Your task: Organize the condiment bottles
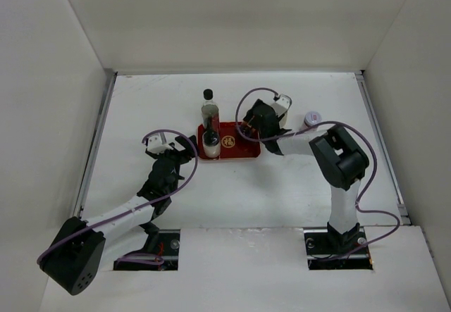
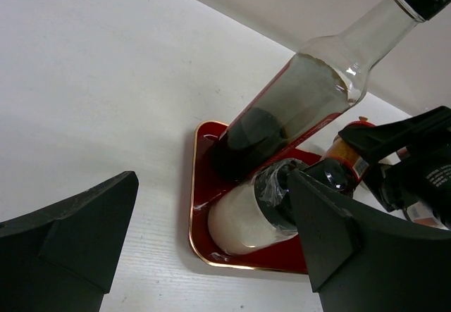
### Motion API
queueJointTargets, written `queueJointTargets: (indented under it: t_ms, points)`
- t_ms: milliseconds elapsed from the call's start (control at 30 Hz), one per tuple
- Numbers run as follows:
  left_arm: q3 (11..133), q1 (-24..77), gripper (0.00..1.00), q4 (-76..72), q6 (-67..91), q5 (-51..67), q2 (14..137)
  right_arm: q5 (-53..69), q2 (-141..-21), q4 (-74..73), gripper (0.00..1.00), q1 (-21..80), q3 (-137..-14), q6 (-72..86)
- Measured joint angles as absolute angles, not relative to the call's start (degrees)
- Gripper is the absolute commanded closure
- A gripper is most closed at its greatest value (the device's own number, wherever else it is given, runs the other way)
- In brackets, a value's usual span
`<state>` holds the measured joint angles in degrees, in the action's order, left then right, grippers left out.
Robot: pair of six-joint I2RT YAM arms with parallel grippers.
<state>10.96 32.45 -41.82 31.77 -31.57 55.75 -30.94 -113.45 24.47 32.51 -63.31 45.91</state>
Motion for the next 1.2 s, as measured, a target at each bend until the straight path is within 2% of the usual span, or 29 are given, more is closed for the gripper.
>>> queueJointTargets:
  t_ms: [467, 700, 767, 900, 1200]
  points:
    - [11.0, 32.8, 0.12, -41.8, 31.8, -31.4, 55.8, -40.1, -112.4, 35.1, 0.53, 44.3, -60.2, 27.4]
    - [11.0, 33.0, 0.12, -41.8, 31.8, -31.4, 55.8, -43.1, -112.5, 41.7, 0.52, 47.0, -60.6, 14.8]
    - [11.0, 33.1, 0.12, -41.8, 31.8, -31.4, 55.8, -44.0, -112.6, 44.0, 0.51, 47.4, -60.9, 11.3]
    - [11.0, 33.1, 0.12, -41.8, 31.8, -31.4, 55.8, -45.7, -113.0, 48.3, 0.42, 48.1, -60.9, 5.0]
    - [11.0, 33.1, 0.12, -41.8, 31.8, -31.4, 56.1, -46.3, -113.0, 53.4, 0.37, 51.5, -56.4, 1.7]
